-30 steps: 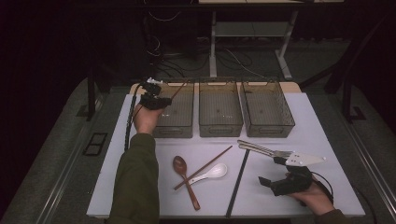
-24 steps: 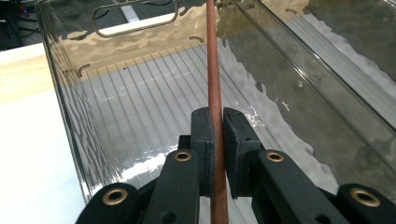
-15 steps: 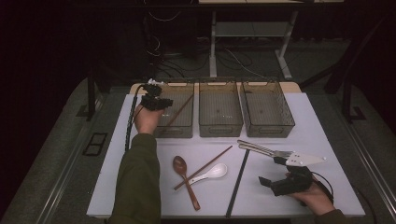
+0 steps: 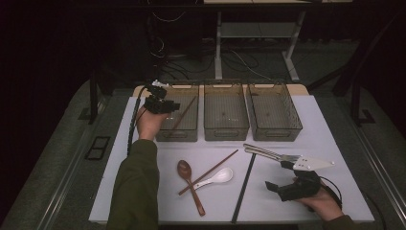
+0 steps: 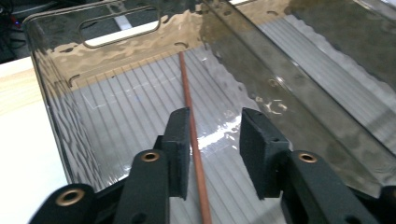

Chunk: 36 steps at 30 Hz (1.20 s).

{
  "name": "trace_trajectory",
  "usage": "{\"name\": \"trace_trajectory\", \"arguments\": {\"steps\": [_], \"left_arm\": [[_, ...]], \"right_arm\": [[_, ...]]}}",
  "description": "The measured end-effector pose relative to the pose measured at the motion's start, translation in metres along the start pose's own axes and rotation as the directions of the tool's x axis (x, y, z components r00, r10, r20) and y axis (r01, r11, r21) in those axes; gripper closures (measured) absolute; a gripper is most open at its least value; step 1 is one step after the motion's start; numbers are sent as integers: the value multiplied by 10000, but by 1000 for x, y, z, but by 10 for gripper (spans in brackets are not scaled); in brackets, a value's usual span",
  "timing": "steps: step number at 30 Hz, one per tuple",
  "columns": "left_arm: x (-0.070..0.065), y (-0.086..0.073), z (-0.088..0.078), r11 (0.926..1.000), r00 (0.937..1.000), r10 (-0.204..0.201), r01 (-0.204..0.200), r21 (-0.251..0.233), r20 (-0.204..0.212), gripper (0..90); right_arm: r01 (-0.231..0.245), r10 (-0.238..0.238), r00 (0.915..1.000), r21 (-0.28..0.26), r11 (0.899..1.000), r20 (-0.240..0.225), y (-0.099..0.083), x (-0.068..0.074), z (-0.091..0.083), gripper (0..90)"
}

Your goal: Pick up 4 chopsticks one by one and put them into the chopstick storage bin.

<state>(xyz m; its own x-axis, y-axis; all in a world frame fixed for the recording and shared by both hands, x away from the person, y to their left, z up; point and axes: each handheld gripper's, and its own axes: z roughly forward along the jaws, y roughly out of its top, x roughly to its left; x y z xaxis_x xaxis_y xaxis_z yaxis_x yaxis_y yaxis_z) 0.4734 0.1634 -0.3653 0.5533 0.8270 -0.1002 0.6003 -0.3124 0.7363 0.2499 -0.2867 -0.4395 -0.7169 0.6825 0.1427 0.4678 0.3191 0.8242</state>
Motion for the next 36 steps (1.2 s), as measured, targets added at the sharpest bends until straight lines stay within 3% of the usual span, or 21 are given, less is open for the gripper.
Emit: {"name": "trace_trajectory", "arguments": {"steps": [6,9,15,24,36], "left_arm": [[-11,2,-10,9987,9975,515,-516,8,484,522],[-18,2,-14,9984,9954,568,-562,-100,768,490],[-33,4,-24,9936,9879,1125,-1112,-183,1066,438],[-53,-2,-35,9904,9750,1363,-1299,-472,1755,370],[-83,-23,-50,9787,9611,1973,-1818,-950,1933,288]], "right_arm": [[-3,3,10000,1,10000,28,0,0,0,9],[12,-12,10000,5,10000,33,0,0,0,9],[8,-8,10000,22,10000,43,0,0,0,9],[34,-34,10000,43,10000,49,0,1,1,9],[71,-71,10000,33,10000,43,0,0,1,9]]}}
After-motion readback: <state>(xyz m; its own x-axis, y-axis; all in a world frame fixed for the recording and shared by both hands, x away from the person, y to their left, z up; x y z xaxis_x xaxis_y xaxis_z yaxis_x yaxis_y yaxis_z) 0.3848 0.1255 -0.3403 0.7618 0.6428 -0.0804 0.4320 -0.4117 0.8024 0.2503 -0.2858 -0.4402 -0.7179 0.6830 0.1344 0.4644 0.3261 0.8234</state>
